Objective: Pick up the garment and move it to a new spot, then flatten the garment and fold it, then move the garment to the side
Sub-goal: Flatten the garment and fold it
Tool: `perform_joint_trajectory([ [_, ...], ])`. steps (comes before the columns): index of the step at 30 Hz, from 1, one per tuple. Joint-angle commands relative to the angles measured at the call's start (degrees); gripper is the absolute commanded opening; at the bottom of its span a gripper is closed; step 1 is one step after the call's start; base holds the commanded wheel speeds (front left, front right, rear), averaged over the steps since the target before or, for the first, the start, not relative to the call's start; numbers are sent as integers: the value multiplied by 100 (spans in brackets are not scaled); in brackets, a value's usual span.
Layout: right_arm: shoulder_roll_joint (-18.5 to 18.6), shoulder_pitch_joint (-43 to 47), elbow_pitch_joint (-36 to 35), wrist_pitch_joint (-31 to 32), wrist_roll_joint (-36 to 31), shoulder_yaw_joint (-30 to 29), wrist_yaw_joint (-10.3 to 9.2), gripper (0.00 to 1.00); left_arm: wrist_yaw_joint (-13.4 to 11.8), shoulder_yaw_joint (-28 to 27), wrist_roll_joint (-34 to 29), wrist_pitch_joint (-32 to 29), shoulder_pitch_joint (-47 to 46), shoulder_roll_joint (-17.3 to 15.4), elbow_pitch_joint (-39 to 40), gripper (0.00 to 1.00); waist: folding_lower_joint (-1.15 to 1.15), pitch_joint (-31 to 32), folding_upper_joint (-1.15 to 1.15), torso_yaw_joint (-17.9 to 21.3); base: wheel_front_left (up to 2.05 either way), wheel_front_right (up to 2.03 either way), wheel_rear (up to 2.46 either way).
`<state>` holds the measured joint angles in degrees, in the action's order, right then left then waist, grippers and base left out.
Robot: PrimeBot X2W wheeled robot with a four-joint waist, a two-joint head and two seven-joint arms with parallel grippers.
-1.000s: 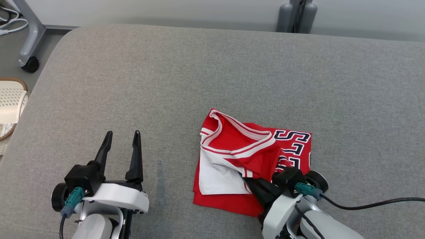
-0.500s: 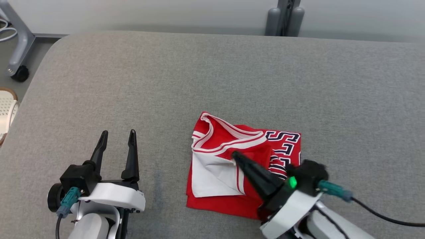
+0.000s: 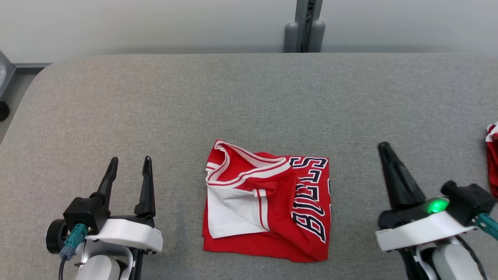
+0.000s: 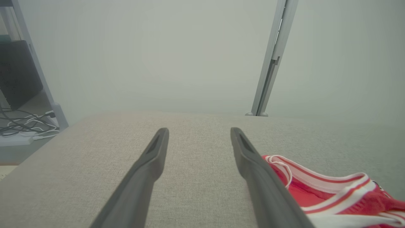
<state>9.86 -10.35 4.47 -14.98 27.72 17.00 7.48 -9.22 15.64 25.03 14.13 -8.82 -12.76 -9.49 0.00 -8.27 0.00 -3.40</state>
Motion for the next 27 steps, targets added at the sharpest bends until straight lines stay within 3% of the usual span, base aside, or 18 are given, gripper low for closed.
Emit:
perform_joint_trajectory([
  [1,33,149,-3,-21,-192,-277,4,0,-36,-7,-23,-17,23,-49,33,100,0,48,0,54,0,0,0],
  [10,-93,606,200,-22,-845,-1273,3,0,-79,34,-13,-83,144,-136,116,100,0,195,0,151,0,0,0],
  [11,-118,648,278,-22,-848,-1300,3,20,-83,39,-6,-91,162,-143,122,100,0,210,0,155,0,0,0],
  [12,-131,657,301,-22,-870,-1328,4,50,-89,40,3,-104,183,-149,128,100,0,222,0,160,0,0,0],
  [13,-122,656,308,-22,-899,-1351,4,100,-90,44,7,-113,196,-152,133,100,0,232,0,162,0,0,0],
  [27,-45,829,397,-22,-1064,-1577,3,100,-153,63,56,-135,282,-203,196,100,0,309,0,187,0,0,0],
])
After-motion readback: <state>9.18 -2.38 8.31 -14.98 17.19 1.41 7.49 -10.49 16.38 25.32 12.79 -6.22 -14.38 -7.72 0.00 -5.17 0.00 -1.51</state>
